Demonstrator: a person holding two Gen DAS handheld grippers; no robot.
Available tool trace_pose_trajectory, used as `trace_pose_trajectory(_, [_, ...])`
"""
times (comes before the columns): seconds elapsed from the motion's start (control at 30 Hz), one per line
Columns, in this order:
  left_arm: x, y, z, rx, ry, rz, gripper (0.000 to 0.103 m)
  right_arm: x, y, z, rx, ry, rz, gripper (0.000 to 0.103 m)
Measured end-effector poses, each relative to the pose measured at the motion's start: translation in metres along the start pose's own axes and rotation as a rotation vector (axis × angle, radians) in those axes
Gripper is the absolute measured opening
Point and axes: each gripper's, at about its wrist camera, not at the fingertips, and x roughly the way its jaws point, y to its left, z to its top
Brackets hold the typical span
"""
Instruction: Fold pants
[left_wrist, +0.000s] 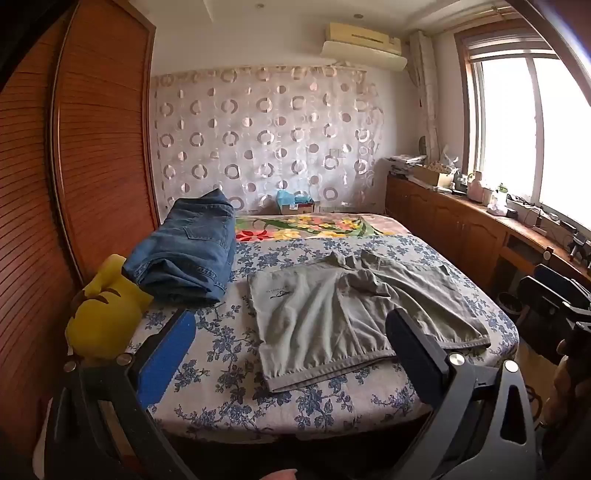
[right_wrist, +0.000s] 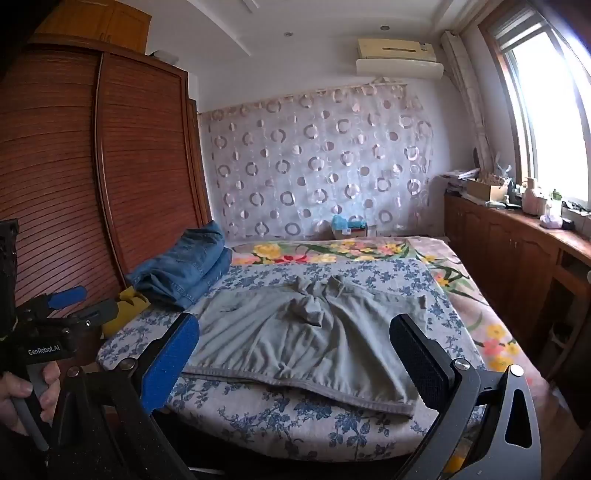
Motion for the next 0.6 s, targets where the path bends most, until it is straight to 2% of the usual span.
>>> trace_pose_trajectory(0.1, [-0.0005,0.0000,-0.0001,0.002,-0.012,0.002,0.103,-0.0008,0.0011,-0.0010,-0.018,-0.018,-0.004,0.103])
trace_pose_trajectory(0.6, [-0.0038,-0.0014,0.0003,0.012,-0.019,0.005,0.103,0.0012,-0.0002,-0.0007,-0.011,0.005,0.000,0.103])
